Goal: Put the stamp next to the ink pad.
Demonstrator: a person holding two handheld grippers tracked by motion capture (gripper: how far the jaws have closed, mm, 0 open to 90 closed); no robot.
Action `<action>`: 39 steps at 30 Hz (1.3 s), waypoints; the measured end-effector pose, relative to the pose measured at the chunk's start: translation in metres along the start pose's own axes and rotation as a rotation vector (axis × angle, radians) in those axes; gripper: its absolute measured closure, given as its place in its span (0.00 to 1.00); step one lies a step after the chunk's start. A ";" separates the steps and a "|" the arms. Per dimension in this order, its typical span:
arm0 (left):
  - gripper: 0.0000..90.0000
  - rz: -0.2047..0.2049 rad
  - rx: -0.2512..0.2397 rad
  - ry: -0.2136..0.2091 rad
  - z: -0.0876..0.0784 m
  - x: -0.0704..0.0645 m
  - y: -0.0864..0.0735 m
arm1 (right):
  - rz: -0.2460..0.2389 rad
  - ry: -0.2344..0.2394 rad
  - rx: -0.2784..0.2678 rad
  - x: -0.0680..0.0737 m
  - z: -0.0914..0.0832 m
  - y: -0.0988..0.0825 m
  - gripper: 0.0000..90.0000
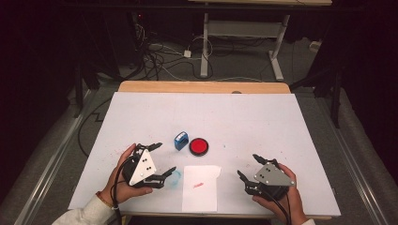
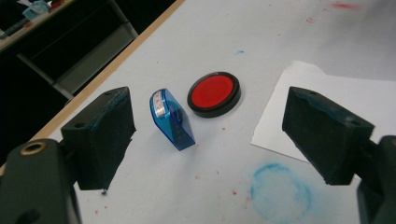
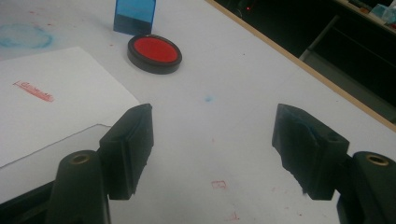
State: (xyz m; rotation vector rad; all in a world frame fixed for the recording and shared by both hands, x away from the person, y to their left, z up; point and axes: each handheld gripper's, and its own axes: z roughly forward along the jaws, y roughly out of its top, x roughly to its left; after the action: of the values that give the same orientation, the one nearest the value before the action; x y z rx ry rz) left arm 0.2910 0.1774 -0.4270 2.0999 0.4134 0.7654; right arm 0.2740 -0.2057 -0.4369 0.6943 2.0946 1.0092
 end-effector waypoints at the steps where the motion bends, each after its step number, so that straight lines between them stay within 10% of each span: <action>1: 0.18 -0.002 0.003 0.003 -0.001 0.000 -0.002 | 0.002 -0.001 0.001 0.000 0.000 0.000 0.33; 39: 0.18 -0.098 0.142 -0.003 -0.008 0.011 -0.071 | 0.062 -0.088 0.043 -0.023 -0.011 -0.027 0.32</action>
State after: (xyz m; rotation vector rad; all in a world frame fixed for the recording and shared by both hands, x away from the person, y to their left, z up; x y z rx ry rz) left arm 0.2927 0.2296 -0.4768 2.1938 0.5791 0.6926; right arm 0.2755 -0.2417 -0.4462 0.8156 2.0340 0.9526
